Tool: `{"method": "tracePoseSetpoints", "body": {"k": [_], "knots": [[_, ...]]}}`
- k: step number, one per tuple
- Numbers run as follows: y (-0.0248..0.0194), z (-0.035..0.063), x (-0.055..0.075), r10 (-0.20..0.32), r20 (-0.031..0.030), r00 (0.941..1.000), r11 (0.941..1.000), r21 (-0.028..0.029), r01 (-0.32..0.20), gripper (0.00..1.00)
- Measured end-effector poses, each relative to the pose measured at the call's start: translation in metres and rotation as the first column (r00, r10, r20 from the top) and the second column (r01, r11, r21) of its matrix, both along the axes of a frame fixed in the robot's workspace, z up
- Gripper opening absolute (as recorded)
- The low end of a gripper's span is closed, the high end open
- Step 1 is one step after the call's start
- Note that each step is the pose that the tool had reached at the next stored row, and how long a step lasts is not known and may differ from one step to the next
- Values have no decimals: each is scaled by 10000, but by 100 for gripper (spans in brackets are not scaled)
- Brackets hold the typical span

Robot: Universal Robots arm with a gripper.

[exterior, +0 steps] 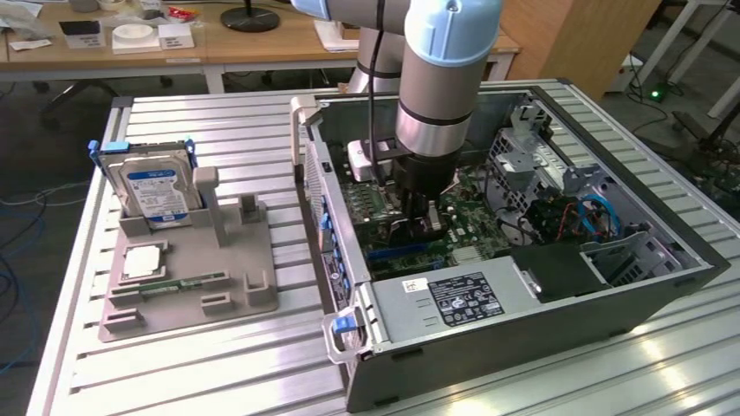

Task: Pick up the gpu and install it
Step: 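Insert the gpu into the slot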

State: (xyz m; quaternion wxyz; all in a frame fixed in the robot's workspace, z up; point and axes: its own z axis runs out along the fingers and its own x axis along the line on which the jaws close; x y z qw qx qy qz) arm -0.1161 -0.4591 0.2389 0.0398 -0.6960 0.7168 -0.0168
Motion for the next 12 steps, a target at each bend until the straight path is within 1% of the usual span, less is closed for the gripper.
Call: {"method": "tracePoseSetpoints", "body": {"k": [8,12], "knots": [[0,0,-12,-2,7,10000,10000,0,2,27],[-1,0,-12,-149,6,9999,9999,-1,149,27]]}}
